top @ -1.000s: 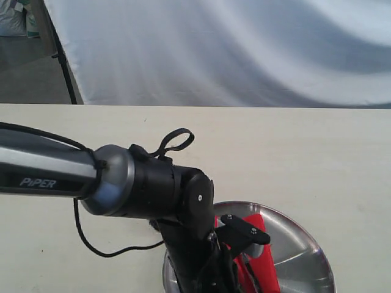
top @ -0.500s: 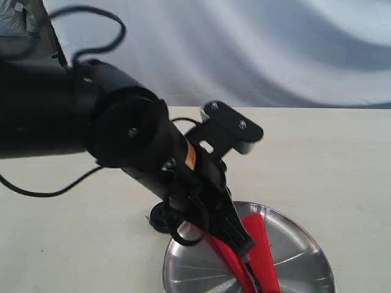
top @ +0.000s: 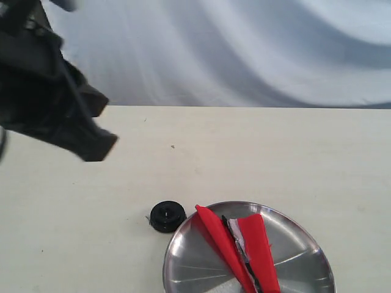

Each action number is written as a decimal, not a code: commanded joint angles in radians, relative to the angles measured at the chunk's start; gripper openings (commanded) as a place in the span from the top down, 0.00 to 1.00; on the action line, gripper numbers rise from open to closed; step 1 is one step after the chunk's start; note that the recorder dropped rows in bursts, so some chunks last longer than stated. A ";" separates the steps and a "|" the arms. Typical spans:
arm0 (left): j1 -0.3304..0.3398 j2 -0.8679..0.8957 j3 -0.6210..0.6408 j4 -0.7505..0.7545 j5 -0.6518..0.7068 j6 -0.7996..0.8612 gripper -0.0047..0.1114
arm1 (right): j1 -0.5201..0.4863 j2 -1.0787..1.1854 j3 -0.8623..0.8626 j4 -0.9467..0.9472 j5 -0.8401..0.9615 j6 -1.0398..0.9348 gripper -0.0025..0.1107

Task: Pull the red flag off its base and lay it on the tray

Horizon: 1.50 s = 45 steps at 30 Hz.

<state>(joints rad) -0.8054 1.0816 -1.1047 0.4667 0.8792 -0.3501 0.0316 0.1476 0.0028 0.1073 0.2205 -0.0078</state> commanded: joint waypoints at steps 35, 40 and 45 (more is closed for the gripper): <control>-0.003 -0.382 0.864 -0.489 -0.699 0.362 0.96 | -0.003 -0.004 -0.003 -0.001 -0.002 -0.003 0.98; -0.003 -0.382 0.864 -0.489 -0.699 0.362 0.96 | -0.003 -0.004 -0.003 -0.001 -0.002 -0.003 0.98; -0.003 -0.399 0.864 -0.489 -0.695 0.362 0.96 | -0.003 -0.004 -0.003 -0.001 -0.002 -0.003 0.98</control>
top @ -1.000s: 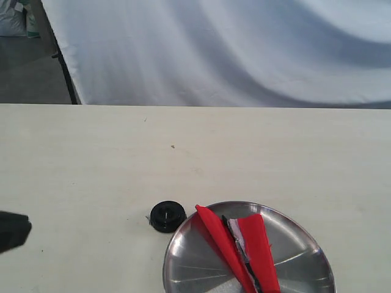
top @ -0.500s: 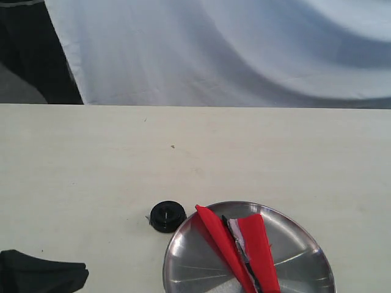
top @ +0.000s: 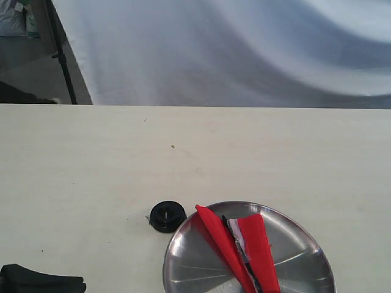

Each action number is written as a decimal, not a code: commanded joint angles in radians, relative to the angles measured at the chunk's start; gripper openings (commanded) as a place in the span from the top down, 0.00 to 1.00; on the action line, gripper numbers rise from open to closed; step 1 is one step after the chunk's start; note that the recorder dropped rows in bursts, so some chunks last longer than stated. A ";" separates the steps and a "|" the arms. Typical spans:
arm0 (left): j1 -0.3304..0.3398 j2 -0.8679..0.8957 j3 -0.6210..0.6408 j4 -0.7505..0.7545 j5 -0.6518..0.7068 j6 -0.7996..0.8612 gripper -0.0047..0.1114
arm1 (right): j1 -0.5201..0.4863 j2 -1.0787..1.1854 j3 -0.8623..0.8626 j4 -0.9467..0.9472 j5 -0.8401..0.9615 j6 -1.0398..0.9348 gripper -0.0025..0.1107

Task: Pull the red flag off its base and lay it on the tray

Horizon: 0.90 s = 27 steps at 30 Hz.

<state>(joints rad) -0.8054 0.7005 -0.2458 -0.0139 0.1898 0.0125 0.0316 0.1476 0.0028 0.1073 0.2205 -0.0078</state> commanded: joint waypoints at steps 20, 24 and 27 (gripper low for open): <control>0.628 -0.520 0.005 -0.008 -0.007 0.000 0.96 | -0.003 -0.004 -0.003 -0.001 -0.002 -0.003 0.98; 0.718 -0.616 0.005 -0.008 -0.007 0.000 0.96 | -0.003 -0.004 -0.003 -0.001 -0.002 -0.003 0.98; 0.770 -0.667 0.005 -0.008 -0.009 0.000 0.96 | -0.003 -0.004 -0.003 -0.001 -0.002 -0.003 0.98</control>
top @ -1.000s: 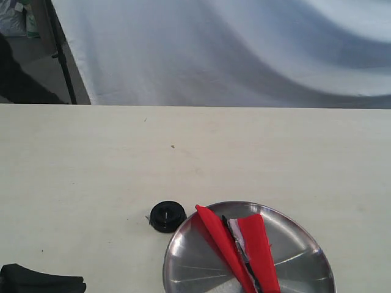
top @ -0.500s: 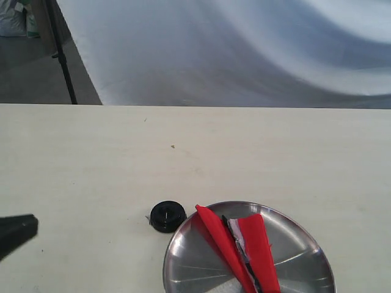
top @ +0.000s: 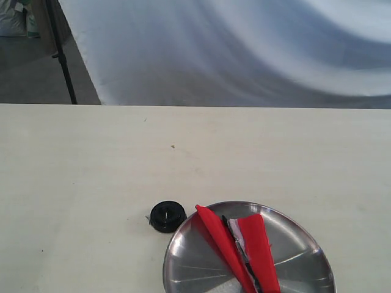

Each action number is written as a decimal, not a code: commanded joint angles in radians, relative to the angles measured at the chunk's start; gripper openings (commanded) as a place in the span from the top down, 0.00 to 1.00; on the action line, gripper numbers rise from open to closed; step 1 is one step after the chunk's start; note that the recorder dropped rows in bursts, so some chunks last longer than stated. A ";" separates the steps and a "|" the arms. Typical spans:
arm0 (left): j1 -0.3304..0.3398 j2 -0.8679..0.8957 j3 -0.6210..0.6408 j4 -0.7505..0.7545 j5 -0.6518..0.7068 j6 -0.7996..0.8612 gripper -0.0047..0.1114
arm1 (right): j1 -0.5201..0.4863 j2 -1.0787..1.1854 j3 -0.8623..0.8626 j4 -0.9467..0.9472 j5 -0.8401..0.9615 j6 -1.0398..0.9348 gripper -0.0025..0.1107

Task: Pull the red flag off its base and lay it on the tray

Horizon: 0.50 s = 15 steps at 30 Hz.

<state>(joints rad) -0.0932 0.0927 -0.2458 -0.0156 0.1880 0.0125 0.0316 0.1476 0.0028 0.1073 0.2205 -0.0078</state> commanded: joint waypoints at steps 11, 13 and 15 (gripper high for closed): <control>0.081 -0.091 0.084 -0.007 -0.003 -0.002 0.96 | -0.003 -0.004 -0.003 -0.001 -0.002 -0.003 0.98; 0.081 -0.093 0.148 -0.007 -0.003 -0.002 0.96 | -0.003 -0.004 -0.003 -0.001 -0.002 -0.003 0.98; 0.081 -0.093 0.215 -0.007 -0.003 -0.002 0.96 | -0.003 -0.004 -0.003 -0.001 -0.002 -0.003 0.98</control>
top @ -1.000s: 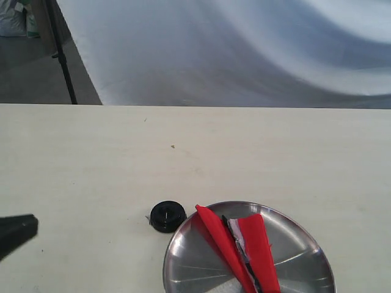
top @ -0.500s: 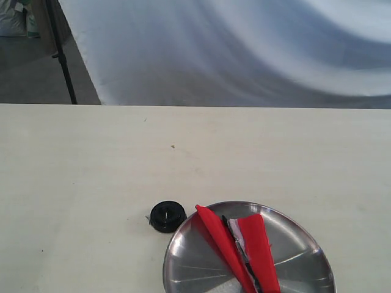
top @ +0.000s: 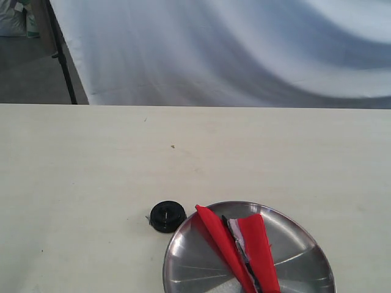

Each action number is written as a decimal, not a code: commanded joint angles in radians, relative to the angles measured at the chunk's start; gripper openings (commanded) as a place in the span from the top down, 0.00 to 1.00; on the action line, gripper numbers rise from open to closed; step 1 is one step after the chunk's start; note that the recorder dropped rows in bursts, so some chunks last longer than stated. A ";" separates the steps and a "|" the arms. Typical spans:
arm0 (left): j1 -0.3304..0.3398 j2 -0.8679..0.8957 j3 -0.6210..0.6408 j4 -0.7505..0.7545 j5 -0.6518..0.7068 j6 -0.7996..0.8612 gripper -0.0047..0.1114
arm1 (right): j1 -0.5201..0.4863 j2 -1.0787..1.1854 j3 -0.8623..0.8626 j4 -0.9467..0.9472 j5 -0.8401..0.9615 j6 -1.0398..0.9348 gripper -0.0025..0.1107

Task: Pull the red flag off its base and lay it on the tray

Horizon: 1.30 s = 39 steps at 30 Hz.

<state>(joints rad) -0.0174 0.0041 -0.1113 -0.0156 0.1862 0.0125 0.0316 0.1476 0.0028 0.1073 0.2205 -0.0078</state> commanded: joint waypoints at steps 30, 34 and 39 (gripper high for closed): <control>0.005 -0.004 0.111 -0.007 0.155 -0.002 0.96 | -0.003 -0.004 -0.003 -0.001 -0.007 -0.003 0.98; 0.005 -0.004 0.111 -0.007 0.155 -0.002 0.96 | -0.003 -0.004 -0.003 -0.001 -0.007 -0.003 0.98; 0.005 -0.004 0.111 -0.007 0.155 -0.002 0.96 | -0.003 -0.004 -0.003 -0.001 -0.007 -0.003 0.98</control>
<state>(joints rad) -0.0174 0.0041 -0.0028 -0.0156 0.3405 0.0125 0.0316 0.1476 0.0028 0.1073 0.2205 -0.0078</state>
